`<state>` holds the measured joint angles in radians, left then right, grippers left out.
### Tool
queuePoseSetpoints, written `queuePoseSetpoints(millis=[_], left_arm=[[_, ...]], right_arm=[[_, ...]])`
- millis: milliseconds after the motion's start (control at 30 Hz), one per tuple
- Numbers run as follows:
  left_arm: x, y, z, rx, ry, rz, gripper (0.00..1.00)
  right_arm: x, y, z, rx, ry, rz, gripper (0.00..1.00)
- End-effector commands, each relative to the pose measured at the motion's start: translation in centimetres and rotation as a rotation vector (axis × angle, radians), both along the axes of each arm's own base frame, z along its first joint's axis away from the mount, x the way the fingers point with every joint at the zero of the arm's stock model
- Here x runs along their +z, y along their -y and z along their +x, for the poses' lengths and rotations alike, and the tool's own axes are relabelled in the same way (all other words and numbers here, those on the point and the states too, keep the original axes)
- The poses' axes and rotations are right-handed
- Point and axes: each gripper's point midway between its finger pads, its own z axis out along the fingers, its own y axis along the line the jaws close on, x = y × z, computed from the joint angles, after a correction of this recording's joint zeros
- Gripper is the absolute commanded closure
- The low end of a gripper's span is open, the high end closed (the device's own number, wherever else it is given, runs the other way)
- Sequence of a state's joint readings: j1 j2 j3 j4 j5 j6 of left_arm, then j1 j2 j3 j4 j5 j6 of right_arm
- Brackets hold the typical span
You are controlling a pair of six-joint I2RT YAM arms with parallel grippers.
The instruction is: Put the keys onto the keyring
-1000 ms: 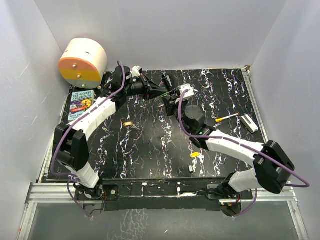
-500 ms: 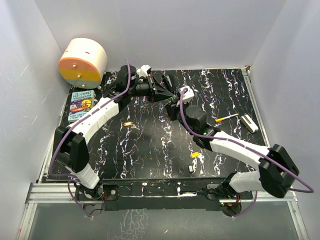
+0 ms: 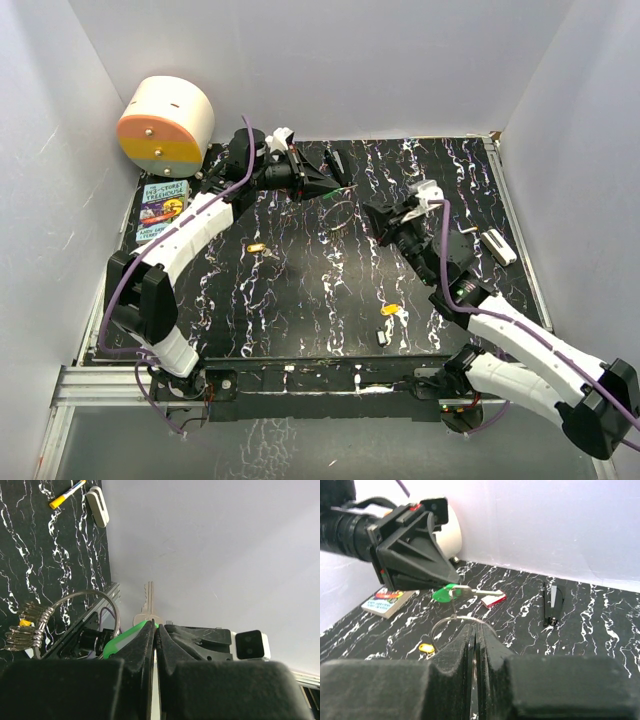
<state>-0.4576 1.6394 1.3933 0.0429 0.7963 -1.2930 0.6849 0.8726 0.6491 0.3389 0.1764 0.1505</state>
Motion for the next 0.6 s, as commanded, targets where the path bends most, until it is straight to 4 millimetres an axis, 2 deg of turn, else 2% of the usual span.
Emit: queuePoseSetpoints(millis=[0,133,367,467,567], left_arm=[[3.9,-0.8,-0.2,0.016,0.101,-0.035,1.00],[3.8,-1.3,0.0,0.033,0.101,-0.032,1.00],[3.7,-1.6,0.2,0.045,0.096,-0.031,1.00],[3.7,-1.5,0.3,0.045,0.088,-0.033,1.00],[3.5,-1.6,0.6,0.055,0.088,-0.022,1.00]], right_arm=[[-0.7,-2.2,-0.3,0.107,0.004,-0.051,0.87],[-0.9,-3.6,-0.1,0.164,0.019,-0.053,0.71],[-0.3,-4.0,-0.1,0.180,0.070,-0.009,0.49],[-0.8,-4.6,0.2,0.196,0.062,-0.010,0.43],[-1.6,-6.0,0.6,0.240,0.051,-0.006,0.43]])
